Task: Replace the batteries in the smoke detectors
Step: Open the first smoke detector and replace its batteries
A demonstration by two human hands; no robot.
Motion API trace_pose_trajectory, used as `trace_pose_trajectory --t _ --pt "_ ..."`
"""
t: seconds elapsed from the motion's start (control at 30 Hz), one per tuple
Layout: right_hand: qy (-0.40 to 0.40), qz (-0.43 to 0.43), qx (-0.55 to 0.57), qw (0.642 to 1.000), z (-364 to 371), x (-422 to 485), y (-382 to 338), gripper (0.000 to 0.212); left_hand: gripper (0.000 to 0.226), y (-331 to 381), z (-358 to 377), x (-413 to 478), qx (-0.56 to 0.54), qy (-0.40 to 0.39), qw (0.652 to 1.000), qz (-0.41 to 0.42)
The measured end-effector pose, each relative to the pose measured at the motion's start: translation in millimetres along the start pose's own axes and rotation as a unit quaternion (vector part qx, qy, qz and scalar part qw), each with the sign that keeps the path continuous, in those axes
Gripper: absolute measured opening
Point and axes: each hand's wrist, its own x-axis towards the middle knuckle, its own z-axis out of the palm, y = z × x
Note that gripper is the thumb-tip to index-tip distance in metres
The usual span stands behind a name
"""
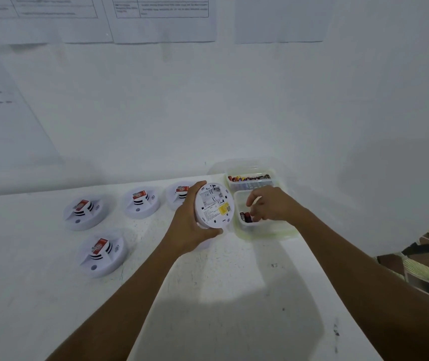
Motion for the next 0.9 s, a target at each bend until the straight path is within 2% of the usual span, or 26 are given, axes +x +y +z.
trace_pose_trajectory --t 0.07,0.23,0.33,0.5,0.63,0.8,0.9 --pt "0.01 -0.023 0.01 1.0 -11 3 -3 0.018 0.104 -2 0 4 -0.007 0.004 1.0 -0.006" --pt "0.12 -0.117 -0.049 0.985 -36 44 -24 0.014 0.103 -6 -1 17 -0.017 0.004 1.0 -0.016" --pt "0.084 -0.123 -0.136 0.979 -38 84 -27 0.013 0.102 -9 -2 23 -0.019 0.008 1.0 -0.017" --pt "0.013 -0.086 -0.203 0.975 -27 127 -26 0.02 0.101 -16 -4 29 -0.017 0.021 0.999 -0.021" --pt "-0.009 -0.062 -0.207 0.976 -19 142 -21 0.019 0.101 -20 -5 34 -0.009 0.026 0.999 -0.024" --pt "0.003 -0.065 -0.18 0.981 -21 146 -17 0.003 0.098 -23 -6 36 -0.012 0.028 0.999 -0.025" --pt "-0.003 -0.059 -0.174 0.983 -20 143 -16 0.006 0.094 -23 -5 37 -0.015 0.028 0.999 -0.024"
